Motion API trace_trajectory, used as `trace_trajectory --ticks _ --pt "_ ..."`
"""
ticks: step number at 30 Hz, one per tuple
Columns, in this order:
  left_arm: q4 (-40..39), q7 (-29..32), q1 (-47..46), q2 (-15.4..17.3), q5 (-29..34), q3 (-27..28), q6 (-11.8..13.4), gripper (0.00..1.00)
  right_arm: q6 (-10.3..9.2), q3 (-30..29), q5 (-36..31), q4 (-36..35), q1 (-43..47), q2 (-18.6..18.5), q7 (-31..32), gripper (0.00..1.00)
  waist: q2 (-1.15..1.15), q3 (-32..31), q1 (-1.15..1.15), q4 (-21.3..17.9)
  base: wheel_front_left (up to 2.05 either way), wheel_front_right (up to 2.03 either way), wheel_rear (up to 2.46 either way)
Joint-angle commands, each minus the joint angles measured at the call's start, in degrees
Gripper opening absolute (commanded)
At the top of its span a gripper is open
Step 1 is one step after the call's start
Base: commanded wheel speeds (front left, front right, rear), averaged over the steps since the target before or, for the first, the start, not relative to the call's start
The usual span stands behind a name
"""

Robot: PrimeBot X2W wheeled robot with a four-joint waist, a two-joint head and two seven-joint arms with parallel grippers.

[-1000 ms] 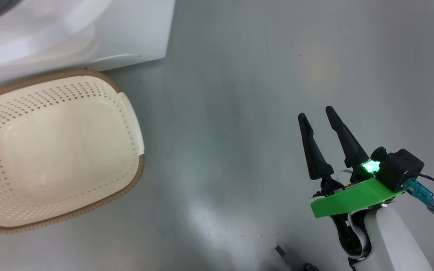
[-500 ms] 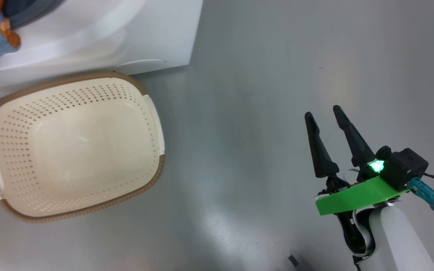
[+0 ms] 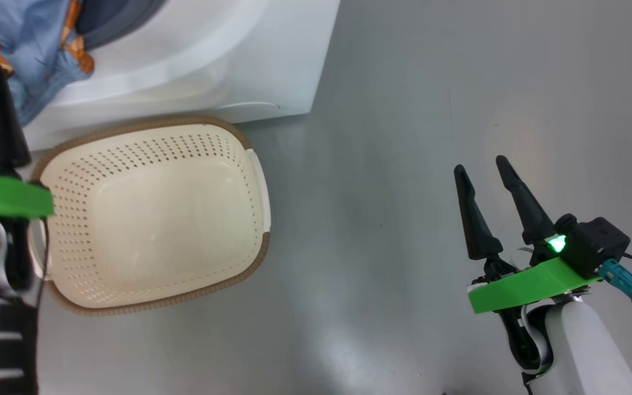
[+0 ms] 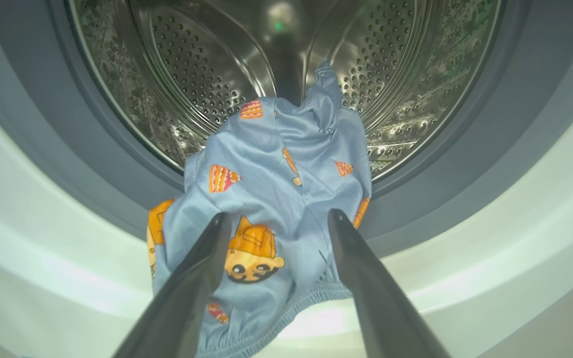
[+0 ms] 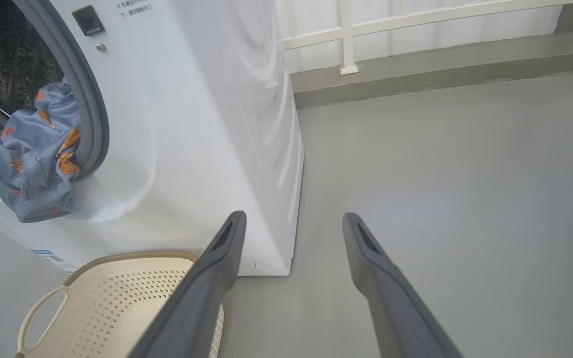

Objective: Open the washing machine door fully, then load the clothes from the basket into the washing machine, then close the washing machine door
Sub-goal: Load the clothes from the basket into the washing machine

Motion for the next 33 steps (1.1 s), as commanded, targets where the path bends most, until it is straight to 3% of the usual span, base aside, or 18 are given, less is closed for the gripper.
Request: trace_trajectory --ticks 1,20,33 --pt "-2.32 -0.31 2.40 1.54 0.14 2.14 -0.08 1.00 0.09 0.82 -0.83 -0.95 1.32 -0.34 -0.27 1.00 0.00 -1.11 0.00 0.91 0.00 0.00 0.00" --pt "-16.77 -0.31 23.99 -4.68 2.35 9.32 -0.08 1.00 0.09 -0.28 -0.42 -0.45 3.61 -2.51 -0.27 1.00 0.00 -4.80 0.00 3.70 0.00 0.00 0.00" --pt "-18.55 -0.31 27.27 -6.60 3.08 9.83 -0.08 1.00 0.09 -0.88 -0.41 -0.17 4.26 -3.22 -0.27 1.00 0.00 -6.50 0.00 4.56 0.00 0.00 0.00"
